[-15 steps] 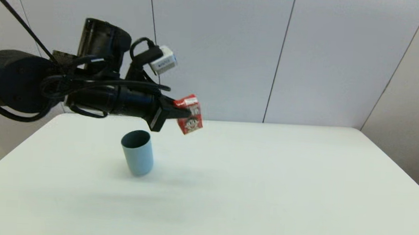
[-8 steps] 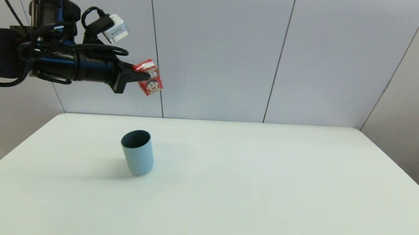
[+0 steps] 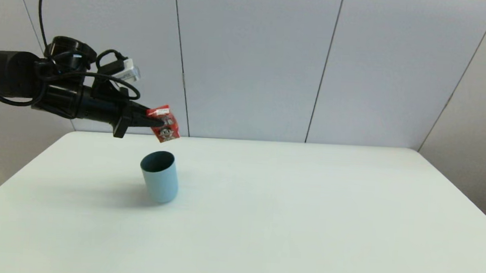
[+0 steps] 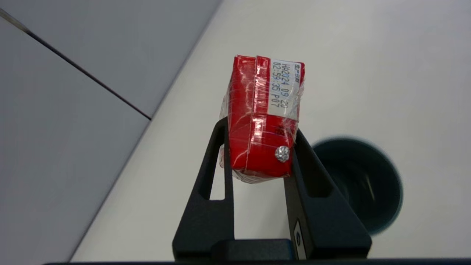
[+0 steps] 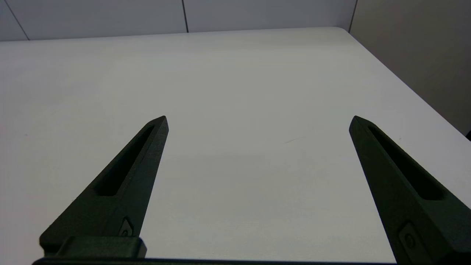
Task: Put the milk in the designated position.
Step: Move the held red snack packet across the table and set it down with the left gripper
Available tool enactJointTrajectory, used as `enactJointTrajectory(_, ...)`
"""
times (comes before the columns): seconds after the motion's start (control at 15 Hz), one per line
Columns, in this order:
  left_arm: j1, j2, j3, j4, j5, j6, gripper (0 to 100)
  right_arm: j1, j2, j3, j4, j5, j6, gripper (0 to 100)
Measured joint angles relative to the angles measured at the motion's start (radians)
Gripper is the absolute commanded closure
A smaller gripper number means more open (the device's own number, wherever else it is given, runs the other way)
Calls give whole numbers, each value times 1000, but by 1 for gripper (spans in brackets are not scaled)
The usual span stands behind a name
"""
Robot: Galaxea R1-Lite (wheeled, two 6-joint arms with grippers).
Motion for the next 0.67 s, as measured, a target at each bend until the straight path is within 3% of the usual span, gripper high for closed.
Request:
enactJointTrajectory(0.2,33,54,-67,153,1,123,100,0,0,0,0,0,0,0)
enactJointTrajectory(0.67,41,183,-181,163,2,129,100,0,0,0,0,1,2,0)
